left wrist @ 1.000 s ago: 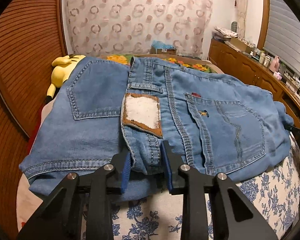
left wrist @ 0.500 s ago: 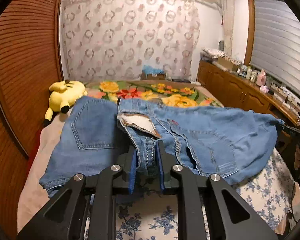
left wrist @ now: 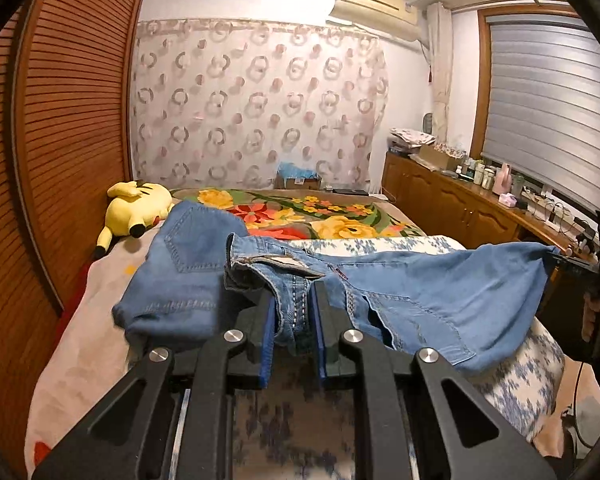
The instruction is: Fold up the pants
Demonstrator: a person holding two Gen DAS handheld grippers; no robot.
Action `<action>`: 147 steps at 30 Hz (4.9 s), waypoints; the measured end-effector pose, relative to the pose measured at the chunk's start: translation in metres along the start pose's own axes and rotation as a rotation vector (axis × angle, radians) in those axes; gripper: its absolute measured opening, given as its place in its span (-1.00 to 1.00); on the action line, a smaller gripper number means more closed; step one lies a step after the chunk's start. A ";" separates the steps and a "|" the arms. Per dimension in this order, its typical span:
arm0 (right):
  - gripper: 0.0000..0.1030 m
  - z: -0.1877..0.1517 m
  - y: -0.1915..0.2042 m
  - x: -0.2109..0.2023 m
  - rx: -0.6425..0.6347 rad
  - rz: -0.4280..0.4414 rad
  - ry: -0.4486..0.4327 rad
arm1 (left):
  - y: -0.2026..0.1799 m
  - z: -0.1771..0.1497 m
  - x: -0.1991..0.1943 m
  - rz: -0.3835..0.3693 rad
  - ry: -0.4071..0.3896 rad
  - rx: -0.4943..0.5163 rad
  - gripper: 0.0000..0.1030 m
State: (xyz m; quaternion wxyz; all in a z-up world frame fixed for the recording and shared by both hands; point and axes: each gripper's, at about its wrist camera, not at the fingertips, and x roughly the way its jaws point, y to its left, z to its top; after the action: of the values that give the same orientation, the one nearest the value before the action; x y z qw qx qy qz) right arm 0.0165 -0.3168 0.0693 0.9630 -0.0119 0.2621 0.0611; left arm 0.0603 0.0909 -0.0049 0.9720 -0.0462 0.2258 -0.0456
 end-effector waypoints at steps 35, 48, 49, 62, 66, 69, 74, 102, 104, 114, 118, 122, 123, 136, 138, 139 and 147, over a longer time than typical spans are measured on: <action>-0.80 -0.055 -0.037 -0.009 0.058 0.098 0.173 | 0.008 -0.091 -0.046 0.082 0.149 0.005 -0.56; 0.02 -0.082 -0.038 -0.048 0.131 0.035 0.116 | -0.013 -0.083 -0.034 0.007 0.129 0.023 0.63; 0.02 -0.084 -0.039 -0.046 0.137 0.029 0.117 | -0.016 -0.083 -0.032 0.005 0.129 0.026 0.63; 0.02 -0.092 -0.050 -0.026 0.232 0.026 0.160 | -0.050 -0.095 -0.008 -0.062 0.184 0.064 0.63; 0.02 -0.094 -0.041 -0.019 0.246 0.071 0.202 | -0.054 -0.101 -0.002 -0.066 0.209 0.063 0.63; 0.02 -0.092 -0.038 -0.017 0.247 0.075 0.216 | -0.054 -0.105 0.000 -0.067 0.220 0.057 0.63; 0.02 -0.085 -0.043 -0.021 0.267 0.095 0.199 | -0.051 -0.107 0.001 -0.064 0.229 0.052 0.63; -0.94 -0.041 -0.008 -0.049 0.053 0.205 -0.013 | -0.051 -0.111 -0.002 -0.059 0.223 0.060 0.63; -0.94 -0.037 0.002 -0.052 0.028 0.228 -0.025 | -0.051 -0.107 -0.004 -0.058 0.217 0.058 0.63; -0.94 -0.009 0.081 -0.064 -0.143 0.405 -0.097 | -0.049 -0.096 -0.019 -0.047 0.172 0.053 0.63; -0.94 0.002 0.112 -0.060 -0.202 0.486 -0.112 | -0.042 -0.092 -0.027 -0.038 0.155 0.043 0.63; -0.94 0.011 0.141 -0.051 -0.247 0.570 -0.118 | -0.036 -0.089 -0.033 -0.023 0.140 0.032 0.63; -0.94 0.013 0.147 -0.048 -0.258 0.592 -0.118 | -0.033 -0.089 -0.035 -0.019 0.137 0.029 0.63; -0.29 0.017 0.171 0.037 -0.329 0.631 0.027 | -0.010 -0.088 -0.042 0.019 0.128 -0.015 0.63; -0.28 0.018 0.160 0.049 -0.322 0.597 0.029 | -0.011 -0.087 -0.040 0.014 0.130 -0.013 0.63; -0.28 0.017 0.158 0.053 -0.321 0.580 0.030 | -0.012 -0.087 -0.040 0.009 0.130 -0.010 0.63; -0.27 0.000 0.134 0.101 -0.318 0.480 0.099 | -0.033 -0.080 -0.019 -0.062 0.158 0.020 0.63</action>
State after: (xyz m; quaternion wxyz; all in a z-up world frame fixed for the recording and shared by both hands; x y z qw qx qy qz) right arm 0.0862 -0.1727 0.0190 0.8932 -0.1031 0.2914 0.3266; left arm 0.0055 0.0543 -0.0640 0.9498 -0.0396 0.2995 -0.0816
